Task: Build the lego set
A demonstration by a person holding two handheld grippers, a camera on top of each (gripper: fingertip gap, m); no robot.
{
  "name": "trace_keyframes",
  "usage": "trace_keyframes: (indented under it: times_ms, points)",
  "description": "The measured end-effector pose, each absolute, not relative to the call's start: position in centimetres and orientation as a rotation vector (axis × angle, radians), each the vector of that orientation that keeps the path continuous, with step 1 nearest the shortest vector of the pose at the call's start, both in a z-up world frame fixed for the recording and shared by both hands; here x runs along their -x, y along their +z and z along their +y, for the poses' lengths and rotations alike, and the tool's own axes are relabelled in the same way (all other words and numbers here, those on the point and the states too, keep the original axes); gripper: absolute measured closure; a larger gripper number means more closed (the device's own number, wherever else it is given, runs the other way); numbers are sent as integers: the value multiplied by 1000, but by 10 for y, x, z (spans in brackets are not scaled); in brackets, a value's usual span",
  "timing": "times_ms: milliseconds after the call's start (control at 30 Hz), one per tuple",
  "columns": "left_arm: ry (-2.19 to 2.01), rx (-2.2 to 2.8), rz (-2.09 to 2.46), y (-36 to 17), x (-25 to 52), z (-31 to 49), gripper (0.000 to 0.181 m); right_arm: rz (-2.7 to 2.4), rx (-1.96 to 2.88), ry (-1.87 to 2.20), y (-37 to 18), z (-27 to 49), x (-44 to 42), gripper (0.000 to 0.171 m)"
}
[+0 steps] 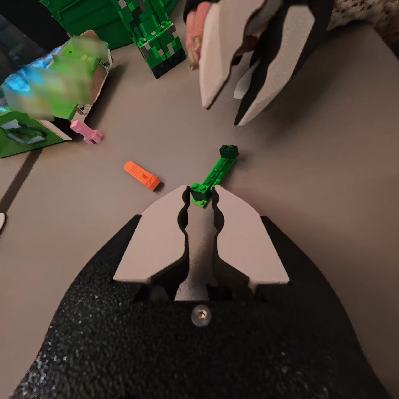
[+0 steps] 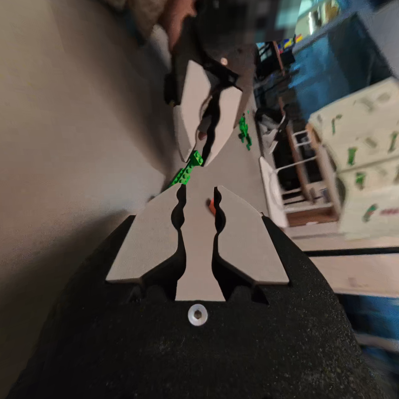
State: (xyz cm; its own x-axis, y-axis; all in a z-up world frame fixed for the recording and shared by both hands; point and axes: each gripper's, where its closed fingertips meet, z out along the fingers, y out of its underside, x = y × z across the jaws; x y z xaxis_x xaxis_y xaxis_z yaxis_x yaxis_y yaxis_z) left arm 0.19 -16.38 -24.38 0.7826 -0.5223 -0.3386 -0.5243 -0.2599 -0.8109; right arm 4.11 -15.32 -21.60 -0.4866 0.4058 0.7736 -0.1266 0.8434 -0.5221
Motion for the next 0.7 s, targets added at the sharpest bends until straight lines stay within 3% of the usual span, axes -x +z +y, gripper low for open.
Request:
trace_keyframes:
  times_ms: [33,200,700]
  points:
    - [30,1900,798,-243,-1,-163,162,-2003,293,718,-214,-151,-39,147]
    - [97,1889,819,-243,0,-161,162,-2147,624,896,-219,-151,-29,147]
    - [120,1885,842,-245,-2,-162,162,-2623,838,610,-260,-159,-12,151]
